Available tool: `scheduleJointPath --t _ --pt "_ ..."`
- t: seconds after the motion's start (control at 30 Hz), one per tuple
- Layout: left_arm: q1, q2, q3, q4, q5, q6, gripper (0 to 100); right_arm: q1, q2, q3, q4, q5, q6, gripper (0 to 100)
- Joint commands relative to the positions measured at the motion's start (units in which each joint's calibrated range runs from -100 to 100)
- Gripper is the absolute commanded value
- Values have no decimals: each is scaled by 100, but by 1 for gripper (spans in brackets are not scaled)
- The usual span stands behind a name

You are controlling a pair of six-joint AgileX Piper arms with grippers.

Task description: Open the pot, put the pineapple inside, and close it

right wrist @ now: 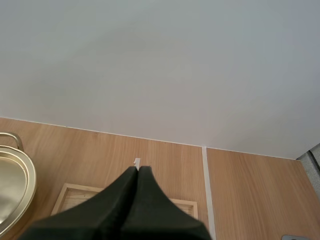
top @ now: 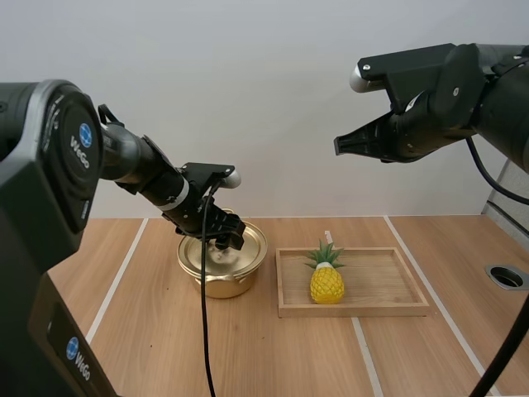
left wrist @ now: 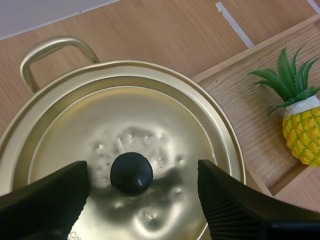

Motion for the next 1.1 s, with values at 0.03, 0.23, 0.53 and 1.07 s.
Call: scheduleJointPath --t 0.03,0.23,0.53,1.07 --pt "-20 62 4 -138 -125 123 100 -26 -25 19 20 -56 -51 0" --pt "-20 62 4 -138 -170 162 100 -26 -25 19 20 -56 -51 0" --pt "-20 62 4 -111 -206 265 100 -26 -25 19 20 -56 -51 0" --pt "-20 20 -8 -95 -452 164 0 -26 -25 19 20 -56 -51 0"
